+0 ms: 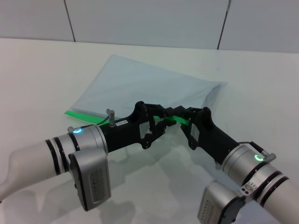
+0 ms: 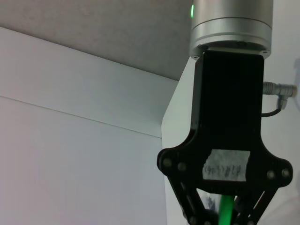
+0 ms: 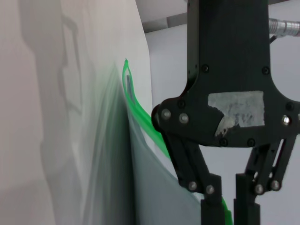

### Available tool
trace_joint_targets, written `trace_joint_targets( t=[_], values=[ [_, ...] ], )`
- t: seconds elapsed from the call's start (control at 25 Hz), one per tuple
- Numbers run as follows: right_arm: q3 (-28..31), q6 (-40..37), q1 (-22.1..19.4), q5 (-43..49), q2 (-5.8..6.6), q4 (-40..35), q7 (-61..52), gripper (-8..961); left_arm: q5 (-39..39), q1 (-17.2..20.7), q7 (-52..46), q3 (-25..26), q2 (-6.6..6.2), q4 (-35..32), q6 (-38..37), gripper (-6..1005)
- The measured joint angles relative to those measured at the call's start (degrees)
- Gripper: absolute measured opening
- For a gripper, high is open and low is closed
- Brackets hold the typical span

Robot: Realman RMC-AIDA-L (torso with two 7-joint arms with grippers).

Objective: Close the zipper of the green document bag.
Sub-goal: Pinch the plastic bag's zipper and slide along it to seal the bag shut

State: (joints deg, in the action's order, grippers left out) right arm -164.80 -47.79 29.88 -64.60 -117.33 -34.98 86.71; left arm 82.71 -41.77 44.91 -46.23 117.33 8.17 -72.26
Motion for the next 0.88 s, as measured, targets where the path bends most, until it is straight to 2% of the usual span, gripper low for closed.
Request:
trace_joint_targets(
  t=[0.56,0.68,0.88],
  values=[
    [0.00,-0.10,0.00,0.72,0.00,0.00,0.04,143,0.03,-0.11,-0.08,0.00,0.00,0.00,0.76,205],
    [0.00,-0.05,0.00,0.72,0.00,0.00,0.04,145,0.07,-0.13,-0.09,0.00,0.00,0.00,0.76,155],
    [0.00,0.07,0.00,0.71,0.00,0.00,0.17,148,0.09,-0.21,-0.09,-0.01,0.00,0.00,0.76,156]
  ],
)
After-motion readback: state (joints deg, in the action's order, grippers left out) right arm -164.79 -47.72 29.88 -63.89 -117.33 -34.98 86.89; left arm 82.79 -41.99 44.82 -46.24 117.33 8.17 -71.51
